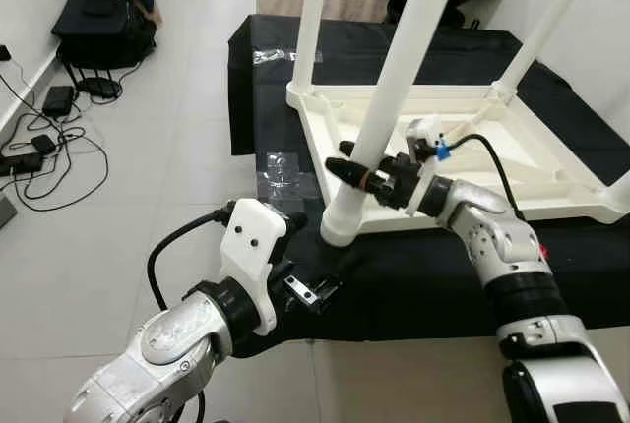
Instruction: Building children table
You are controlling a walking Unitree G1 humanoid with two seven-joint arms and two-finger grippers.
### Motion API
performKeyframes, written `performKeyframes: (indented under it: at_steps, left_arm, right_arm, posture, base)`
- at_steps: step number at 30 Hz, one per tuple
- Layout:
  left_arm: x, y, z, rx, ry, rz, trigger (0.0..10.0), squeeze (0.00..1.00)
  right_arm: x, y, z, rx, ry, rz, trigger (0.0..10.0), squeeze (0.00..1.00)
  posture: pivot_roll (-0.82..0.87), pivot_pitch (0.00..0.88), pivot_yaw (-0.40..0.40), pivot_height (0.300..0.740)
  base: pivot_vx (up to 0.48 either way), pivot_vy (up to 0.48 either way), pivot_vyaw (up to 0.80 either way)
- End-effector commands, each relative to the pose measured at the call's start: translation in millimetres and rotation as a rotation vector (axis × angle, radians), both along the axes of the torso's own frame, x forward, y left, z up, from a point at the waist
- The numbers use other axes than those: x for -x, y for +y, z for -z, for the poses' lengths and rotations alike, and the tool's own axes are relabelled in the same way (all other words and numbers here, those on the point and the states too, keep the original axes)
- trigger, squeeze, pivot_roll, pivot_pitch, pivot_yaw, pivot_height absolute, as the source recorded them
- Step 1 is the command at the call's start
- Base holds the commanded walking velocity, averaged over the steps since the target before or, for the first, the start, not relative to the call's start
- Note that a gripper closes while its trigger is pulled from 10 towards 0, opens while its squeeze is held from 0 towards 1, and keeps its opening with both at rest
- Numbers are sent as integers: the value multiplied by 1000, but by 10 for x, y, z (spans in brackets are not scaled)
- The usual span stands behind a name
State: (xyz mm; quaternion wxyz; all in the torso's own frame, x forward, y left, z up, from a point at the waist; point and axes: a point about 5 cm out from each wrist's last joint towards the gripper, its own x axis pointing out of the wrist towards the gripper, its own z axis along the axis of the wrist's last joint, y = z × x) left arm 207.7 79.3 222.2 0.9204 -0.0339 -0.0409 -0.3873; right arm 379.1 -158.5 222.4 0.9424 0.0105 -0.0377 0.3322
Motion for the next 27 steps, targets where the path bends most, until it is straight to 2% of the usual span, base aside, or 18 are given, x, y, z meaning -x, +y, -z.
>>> performKeyframes:
  at_steps: [1,2,3,4,5,6,7,11,12,13,15,16,17,18,21,22,26,27]
  left_arm:
    - [8,-10,4,-2,-4,5,10000,0]
    - [4,-15,4,-2,-4,4,10000,0]
    - [4,-15,4,-2,-4,4,10000,0]
    - [2,-17,4,-3,-5,4,10000,0]
    - [1,-18,3,-2,-6,4,10000,0]
    - [1,-18,3,-2,-6,4,10000,0]
    - [0,-17,0,-2,-6,3,10000,0]
    - [-1,-11,-1,-3,-7,0,10000,0]
    - [-1,-6,0,-4,-6,-3,10000,0]
    - [-1,-6,0,-4,-6,-3,10000,0]
    - [1,-3,2,-5,-5,-5,10000,0]
    - [1,0,2,-4,-4,-7,10000,0]
    - [1,0,2,-4,-4,-7,10000,0]
    - [1,1,2,-4,-4,-7,10000,0]
    - [1,1,2,-3,-5,-8,10000,0]
    - [2,-2,0,-1,-5,-7,10000,0]
    - [2,-5,-1,0,-5,-7,10000,0]
    - [0,-4,0,0,-5,-7,10000,0]
  right_arm:
    - [-99,-500,198,6,98,472,0,0]
    - [-101,-691,267,16,130,700,0,0]
    - [-101,-691,267,16,130,700,0,0]
    - [-82,-810,313,19,147,842,0,0]
    - [-60,-873,338,17,158,924,0,0]
    - [-60,-873,338,17,158,924,0,0]
    - [-41,-909,356,10,166,989,0,0]
    - [-29,-896,356,-1,162,1026,0,0]
    - [-45,-821,323,-30,148,1002,10000,0]
    - [-45,-821,323,-30,148,1002,10000,0]
    - [-75,-728,263,-53,119,955,10000,0]
    - [-108,-633,201,-101,96,884,10000,0]
    - [-108,-633,201,-101,96,884,10000,0]
    - [-129,-582,139,-122,61,831,10000,1000]
    - [-156,-559,86,-135,34,807,10000,1000]
    - [-191,-563,25,-179,18,763,10000,0]
    - [-231,-541,-44,-254,22,661,10000,0]
    - [-236,-478,-64,-297,46,521,10000,0]
  posture:
    - [58,133,-117,740]
    - [60,135,-119,740]
    - [60,135,-119,740]
    - [61,136,-120,740]
    - [61,136,-120,740]
    - [61,136,-120,740]
    - [63,138,-122,740]
    - [64,140,-123,740]
    - [65,143,-124,740]
    - [65,143,-124,740]
    - [63,144,-125,740]
    - [62,145,-126,740]
    - [62,145,-126,740]
    - [62,145,-126,740]
    - [62,145,-126,740]
    - [63,147,-127,740]
    - [61,149,-123,740]
    - [63,149,-125,740]
  base:
    - [0,0,0]
    - [0,0,0]
    - [0,0,0]
    - [0,0,0]
    - [0,0,0]
    - [0,0,0]
    - [0,0,0]
    - [0,0,0]
    - [0,0,0]
    - [0,0,0]
    - [0,0,0]
    - [0,0,0]
    - [0,0,0]
    - [0,0,0]
    - [0,0,0]
    - [0,0,0]
    - [0,0,0]
    - [0,0,0]
